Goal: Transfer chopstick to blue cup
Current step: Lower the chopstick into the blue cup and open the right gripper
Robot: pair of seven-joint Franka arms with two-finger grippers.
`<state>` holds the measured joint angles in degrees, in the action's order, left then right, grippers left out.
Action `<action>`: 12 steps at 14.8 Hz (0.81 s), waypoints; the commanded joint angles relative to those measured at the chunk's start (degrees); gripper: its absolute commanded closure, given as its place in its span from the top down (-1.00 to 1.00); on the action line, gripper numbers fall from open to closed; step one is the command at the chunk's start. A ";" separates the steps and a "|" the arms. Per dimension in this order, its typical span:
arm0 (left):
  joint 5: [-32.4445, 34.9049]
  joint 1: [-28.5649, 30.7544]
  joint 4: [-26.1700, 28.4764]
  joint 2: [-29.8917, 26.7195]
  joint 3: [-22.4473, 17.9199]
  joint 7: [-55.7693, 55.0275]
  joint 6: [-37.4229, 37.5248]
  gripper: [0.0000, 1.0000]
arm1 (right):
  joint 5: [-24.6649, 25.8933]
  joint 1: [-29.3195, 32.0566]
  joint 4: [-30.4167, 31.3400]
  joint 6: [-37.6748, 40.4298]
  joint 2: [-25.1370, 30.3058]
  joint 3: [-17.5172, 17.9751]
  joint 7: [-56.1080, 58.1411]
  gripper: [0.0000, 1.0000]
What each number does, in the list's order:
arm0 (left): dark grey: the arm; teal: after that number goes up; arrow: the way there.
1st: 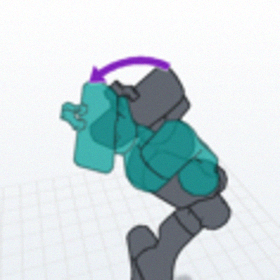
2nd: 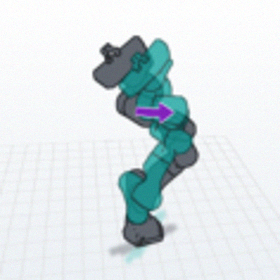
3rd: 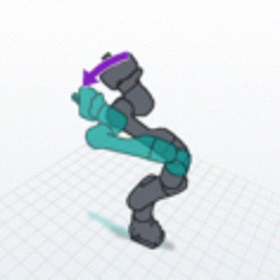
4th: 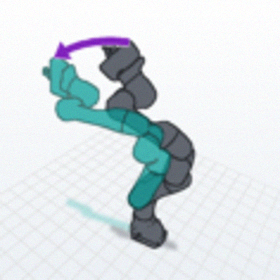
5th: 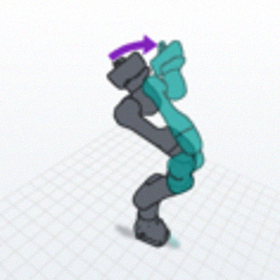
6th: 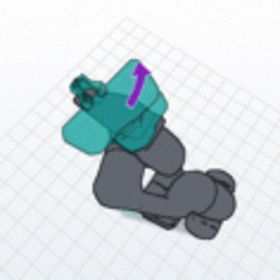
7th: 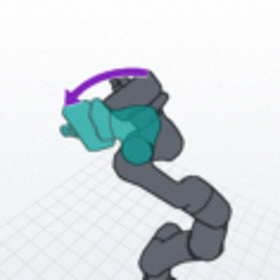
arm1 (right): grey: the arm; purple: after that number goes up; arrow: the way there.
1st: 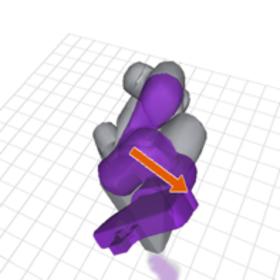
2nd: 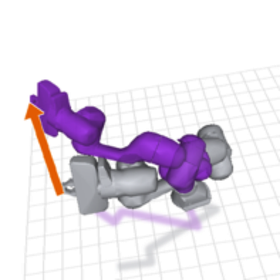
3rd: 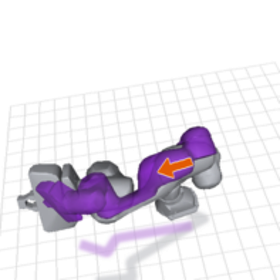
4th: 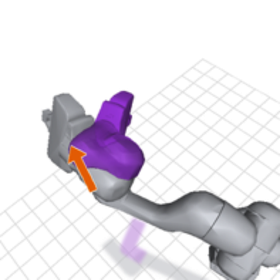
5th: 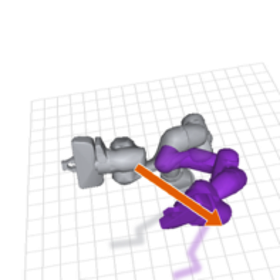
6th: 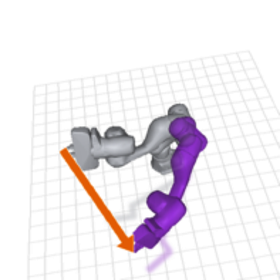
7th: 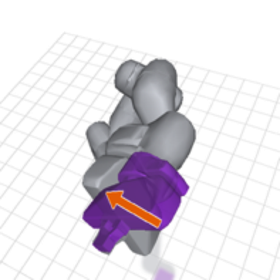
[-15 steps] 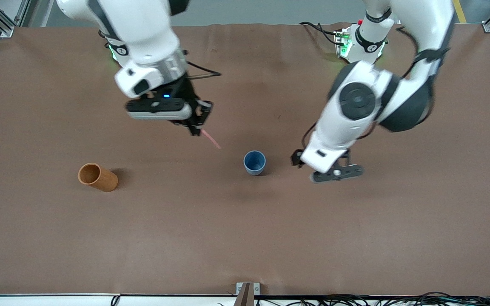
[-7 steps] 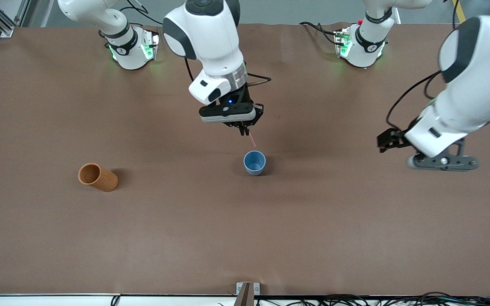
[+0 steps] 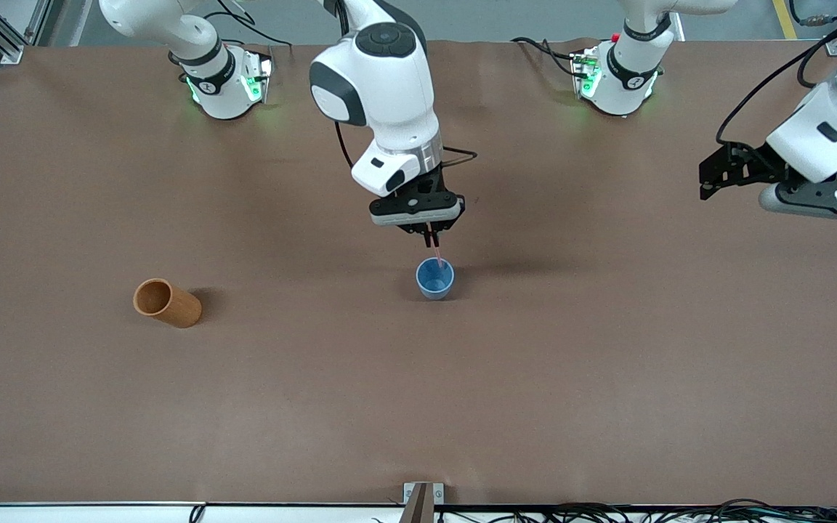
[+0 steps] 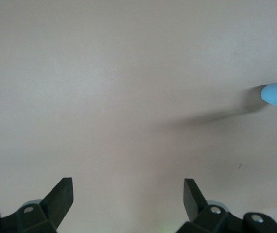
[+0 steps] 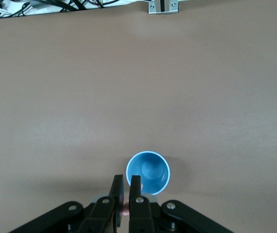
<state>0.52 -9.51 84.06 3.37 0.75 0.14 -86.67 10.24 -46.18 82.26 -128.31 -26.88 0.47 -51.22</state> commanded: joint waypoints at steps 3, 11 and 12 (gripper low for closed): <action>-0.61 3.01 1.11 0.59 3.21 0.65 -0.60 1.00 | 7.42 -1.54 0.27 -0.80 -2.29 -0.47 -1.16 -0.89; -0.78 3.19 -0.73 0.76 3.12 0.21 -0.52 1.00 | 10.07 -0.84 -0.17 -3.96 -4.94 -0.56 -1.07 0.87; -1.74 3.27 -0.74 0.76 3.03 0.12 -0.52 1.00 | 10.07 -0.67 -0.43 -3.88 -4.68 -0.65 -0.99 1.00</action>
<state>0.36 -7.18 84.00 4.52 3.27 0.14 -87.08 19.18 -47.25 81.95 -132.07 -32.53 -0.25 -51.23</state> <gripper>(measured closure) 0.000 0.652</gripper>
